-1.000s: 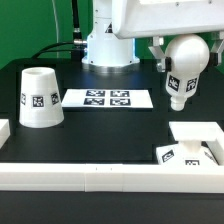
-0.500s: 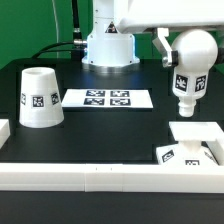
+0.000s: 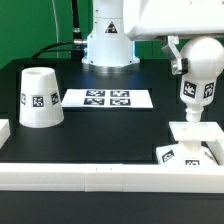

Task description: Assemble lamp

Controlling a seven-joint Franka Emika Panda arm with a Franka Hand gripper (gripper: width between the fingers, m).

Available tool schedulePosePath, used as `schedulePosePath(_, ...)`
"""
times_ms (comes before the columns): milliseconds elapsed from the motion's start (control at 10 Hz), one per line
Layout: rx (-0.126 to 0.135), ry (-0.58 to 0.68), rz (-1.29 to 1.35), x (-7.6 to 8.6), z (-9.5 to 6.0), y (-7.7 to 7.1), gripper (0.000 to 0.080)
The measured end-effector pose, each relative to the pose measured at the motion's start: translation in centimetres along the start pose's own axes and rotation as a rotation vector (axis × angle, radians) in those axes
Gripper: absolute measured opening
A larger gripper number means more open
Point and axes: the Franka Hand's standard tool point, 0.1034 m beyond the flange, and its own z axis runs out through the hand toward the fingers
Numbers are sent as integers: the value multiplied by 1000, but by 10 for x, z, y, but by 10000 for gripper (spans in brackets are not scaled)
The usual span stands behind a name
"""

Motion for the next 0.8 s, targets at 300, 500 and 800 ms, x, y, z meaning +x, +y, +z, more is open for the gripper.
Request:
schedulePosePath(300,-1,-6,2,-3,4,2,576)
schedulePosePath(500,0,-12,4,-6,9,3,576)
schedulePosePath(800,-1,-24,-1,-12,15,7,576)
